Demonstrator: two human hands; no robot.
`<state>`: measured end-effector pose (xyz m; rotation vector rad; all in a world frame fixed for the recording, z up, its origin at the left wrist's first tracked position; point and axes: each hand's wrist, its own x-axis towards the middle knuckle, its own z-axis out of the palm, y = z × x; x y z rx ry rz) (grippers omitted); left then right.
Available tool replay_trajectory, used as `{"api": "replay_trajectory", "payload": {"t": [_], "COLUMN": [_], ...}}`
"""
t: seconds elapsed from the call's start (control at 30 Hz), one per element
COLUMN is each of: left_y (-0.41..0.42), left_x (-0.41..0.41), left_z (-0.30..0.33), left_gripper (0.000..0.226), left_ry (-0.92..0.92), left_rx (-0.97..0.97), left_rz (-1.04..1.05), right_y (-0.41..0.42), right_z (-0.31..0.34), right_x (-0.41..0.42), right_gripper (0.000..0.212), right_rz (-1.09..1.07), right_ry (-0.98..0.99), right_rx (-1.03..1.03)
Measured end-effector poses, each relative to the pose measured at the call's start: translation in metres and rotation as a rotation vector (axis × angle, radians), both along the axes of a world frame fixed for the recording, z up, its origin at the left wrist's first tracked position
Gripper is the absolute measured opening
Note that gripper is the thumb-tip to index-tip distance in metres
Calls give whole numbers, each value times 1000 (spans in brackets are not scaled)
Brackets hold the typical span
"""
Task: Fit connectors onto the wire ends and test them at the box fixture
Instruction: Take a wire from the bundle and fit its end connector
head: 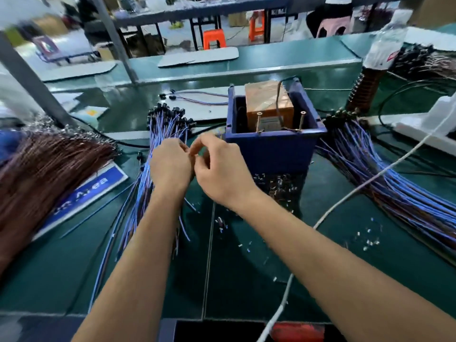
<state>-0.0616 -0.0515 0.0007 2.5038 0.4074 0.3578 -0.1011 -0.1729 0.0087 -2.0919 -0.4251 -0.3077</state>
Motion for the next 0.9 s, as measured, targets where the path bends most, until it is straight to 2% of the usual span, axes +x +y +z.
{"api": "replay_trajectory", "payload": {"t": [0.03, 0.1, 0.17, 0.3, 0.47, 0.63, 0.7, 0.73, 0.83, 0.9], "left_y": [8, 16, 20, 15, 19, 28, 29, 28, 18, 9], "left_x": [7, 24, 39, 68, 89, 94, 91, 89, 78, 70], "left_z": [-3, -7, -8, -6, -14, -20, -17, -13, 8, 27], "left_gripper": [16, 21, 25, 27, 38, 24, 22, 20, 4, 15], "left_ry": [-12, -36, -67, -61, 115, 40, -56, -125, -286, -339], "left_rx": [82, 146, 178, 313, 517, 579, 448, 299, -361, -811], "left_rz": [73, 109, 69, 32, 91, 100, 100, 93, 24, -12], "right_y": [9, 21, 29, 36, 36, 33, 33, 33, 35, 36], "right_z": [-3, -14, -25, -32, -36, -43, -44, -44, -39, -27], "right_x": [7, 20, 28, 37, 41, 45, 46, 46, 42, 35], "right_gripper": [13, 23, 33, 18, 17, 13, 12, 11, 21, 38], "right_rz": [-2, 11, 24, -133, -123, -120, -114, -108, -56, 13], "right_ry": [139, 440, 605, 489, 526, 485, 485, 488, 515, 540], "right_rx": [28, 49, -10, 5, 40, 21, 18, 14, 17, 83]}}
